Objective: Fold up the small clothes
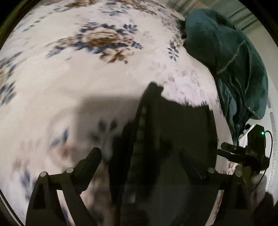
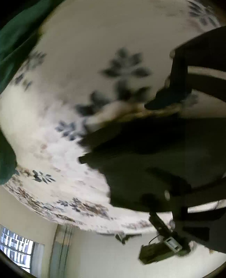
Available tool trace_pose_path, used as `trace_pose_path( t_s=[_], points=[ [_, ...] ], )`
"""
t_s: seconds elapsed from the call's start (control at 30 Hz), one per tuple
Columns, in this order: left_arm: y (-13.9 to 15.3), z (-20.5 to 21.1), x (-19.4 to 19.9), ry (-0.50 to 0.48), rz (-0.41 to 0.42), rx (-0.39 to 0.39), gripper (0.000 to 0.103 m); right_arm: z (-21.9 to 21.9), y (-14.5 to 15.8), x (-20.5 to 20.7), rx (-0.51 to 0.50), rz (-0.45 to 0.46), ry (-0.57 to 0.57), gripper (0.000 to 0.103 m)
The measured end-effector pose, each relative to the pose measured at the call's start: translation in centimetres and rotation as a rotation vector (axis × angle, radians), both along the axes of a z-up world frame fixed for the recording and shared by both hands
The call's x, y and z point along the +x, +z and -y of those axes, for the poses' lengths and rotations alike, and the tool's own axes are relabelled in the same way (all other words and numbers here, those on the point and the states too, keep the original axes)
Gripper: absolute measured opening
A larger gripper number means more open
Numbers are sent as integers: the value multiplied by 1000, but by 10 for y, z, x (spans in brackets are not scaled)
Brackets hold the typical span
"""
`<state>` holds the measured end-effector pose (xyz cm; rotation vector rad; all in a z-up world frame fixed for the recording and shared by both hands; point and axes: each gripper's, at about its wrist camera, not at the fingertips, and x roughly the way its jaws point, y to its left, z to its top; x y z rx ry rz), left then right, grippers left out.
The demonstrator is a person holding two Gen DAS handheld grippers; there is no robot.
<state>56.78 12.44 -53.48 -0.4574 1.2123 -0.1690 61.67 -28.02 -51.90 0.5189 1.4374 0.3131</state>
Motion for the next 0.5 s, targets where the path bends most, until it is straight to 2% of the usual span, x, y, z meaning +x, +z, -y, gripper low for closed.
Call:
trace_pose_path(
  t_s=[0.1, 0.2, 0.23, 0.33, 0.4, 0.43, 0.5],
  points=[
    [5, -3, -60, 96, -36, 4, 92, 10, 1, -24, -20, -49, 42, 98],
    [-1, 4, -108, 184, -91, 43, 92, 14, 1, -39, -39, -60, 62, 99],
    [-8, 9, -129, 221, -137, 52, 92, 15, 0, -42, -44, -56, 62, 99],
    [-37, 23, -163, 304, -211, -89, 92, 17, -8, -41, -5, -64, 53, 100],
    [-63, 38, -164, 326, -246, -187, 92, 13, -19, -32, 48, -83, 49, 100],
    [-74, 44, -160, 332, -247, -214, 92, 9, -25, -25, 67, -89, 53, 100],
    [-87, 52, -146, 353, -226, -206, 92, 0, -38, -11, 87, -106, 66, 100]
  ],
)
